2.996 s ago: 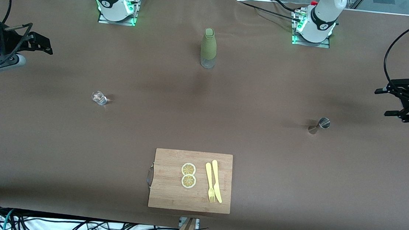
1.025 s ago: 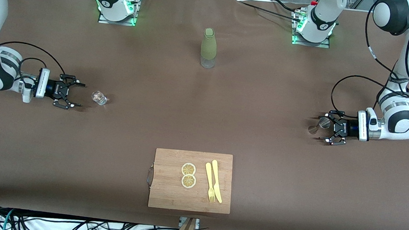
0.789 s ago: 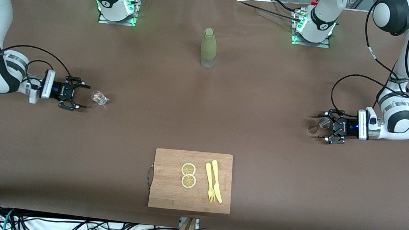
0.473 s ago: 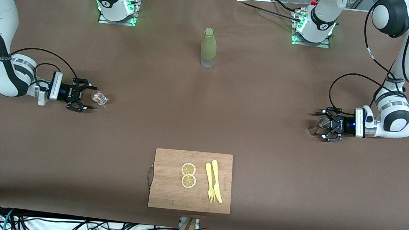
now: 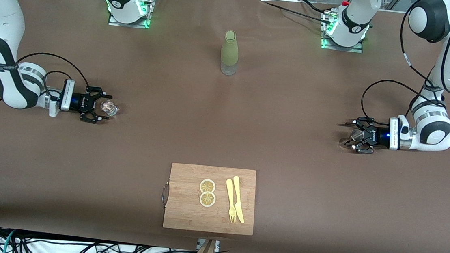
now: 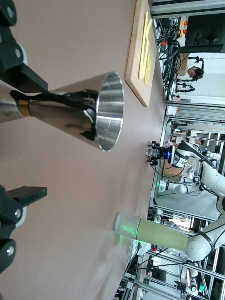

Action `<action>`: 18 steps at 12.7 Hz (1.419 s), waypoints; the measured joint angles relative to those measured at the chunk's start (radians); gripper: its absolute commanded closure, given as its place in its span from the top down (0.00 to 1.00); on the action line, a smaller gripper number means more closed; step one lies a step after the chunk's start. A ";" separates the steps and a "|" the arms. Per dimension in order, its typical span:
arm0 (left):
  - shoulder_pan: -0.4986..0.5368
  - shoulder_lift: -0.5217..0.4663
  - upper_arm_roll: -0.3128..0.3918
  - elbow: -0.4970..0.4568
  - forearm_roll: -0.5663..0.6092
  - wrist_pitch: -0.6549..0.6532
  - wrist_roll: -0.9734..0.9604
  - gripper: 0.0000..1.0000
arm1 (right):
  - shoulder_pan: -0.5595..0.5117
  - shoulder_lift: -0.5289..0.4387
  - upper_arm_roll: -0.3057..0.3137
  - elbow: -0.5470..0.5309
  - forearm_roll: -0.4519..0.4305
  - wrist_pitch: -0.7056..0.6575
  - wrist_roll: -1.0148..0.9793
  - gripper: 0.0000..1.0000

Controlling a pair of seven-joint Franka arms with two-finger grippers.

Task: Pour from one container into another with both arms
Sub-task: 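Close the left gripper on the jigger while the right gripper grasps the glass, then lift the jigger with the left gripper while the right gripper brings the glass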

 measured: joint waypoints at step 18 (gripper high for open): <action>-0.023 -0.001 -0.017 0.004 -0.050 -0.023 -0.004 0.00 | 0.000 0.021 0.044 0.001 0.030 -0.002 -0.016 0.38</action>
